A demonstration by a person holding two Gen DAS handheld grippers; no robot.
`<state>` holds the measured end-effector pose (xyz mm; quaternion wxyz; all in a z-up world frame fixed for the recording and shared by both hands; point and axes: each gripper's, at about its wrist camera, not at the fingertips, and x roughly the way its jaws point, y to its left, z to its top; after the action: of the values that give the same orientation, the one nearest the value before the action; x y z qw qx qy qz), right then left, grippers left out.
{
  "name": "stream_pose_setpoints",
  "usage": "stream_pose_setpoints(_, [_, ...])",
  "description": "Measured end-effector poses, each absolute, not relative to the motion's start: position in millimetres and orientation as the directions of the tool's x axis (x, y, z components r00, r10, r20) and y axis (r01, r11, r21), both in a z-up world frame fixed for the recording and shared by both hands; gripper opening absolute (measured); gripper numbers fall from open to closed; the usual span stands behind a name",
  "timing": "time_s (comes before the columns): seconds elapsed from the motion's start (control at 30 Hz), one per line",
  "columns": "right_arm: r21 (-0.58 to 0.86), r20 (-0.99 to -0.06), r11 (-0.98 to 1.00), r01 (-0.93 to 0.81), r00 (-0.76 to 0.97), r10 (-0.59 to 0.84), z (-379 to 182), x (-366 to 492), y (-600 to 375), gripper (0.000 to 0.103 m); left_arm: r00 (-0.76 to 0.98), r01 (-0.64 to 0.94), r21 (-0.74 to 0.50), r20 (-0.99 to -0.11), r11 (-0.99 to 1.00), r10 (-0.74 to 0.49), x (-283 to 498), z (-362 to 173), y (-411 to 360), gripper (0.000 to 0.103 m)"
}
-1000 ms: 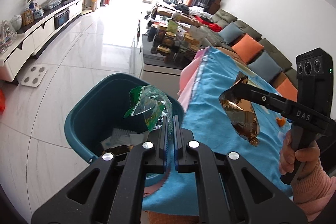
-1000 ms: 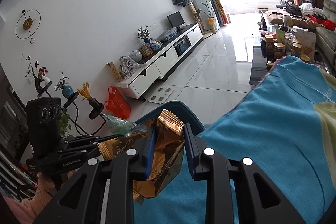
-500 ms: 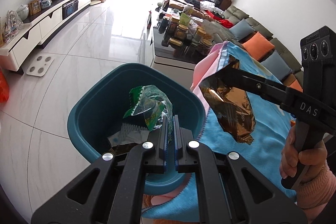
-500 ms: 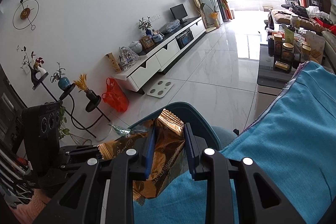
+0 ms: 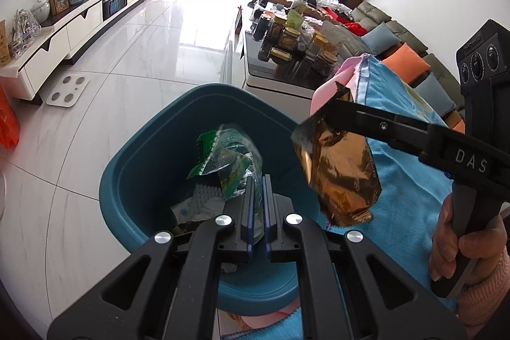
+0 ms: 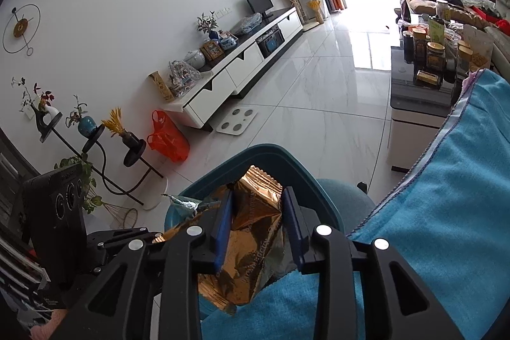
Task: Collect trash
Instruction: 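Open both tools over the teal bin to drop wrapper and bag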
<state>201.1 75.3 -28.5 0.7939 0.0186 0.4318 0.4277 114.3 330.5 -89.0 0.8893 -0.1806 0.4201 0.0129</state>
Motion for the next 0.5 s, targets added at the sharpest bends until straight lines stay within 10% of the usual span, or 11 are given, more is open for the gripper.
stream_pose_setpoints(0.5, [0.412,-0.667,0.646,-0.643,0.27,0.695,-32.4,201.8,68.6,0.051,0.674,-0.226,-0.338,-0.731,0.914,-0.104,116.0,-98.2,339.8,0.017])
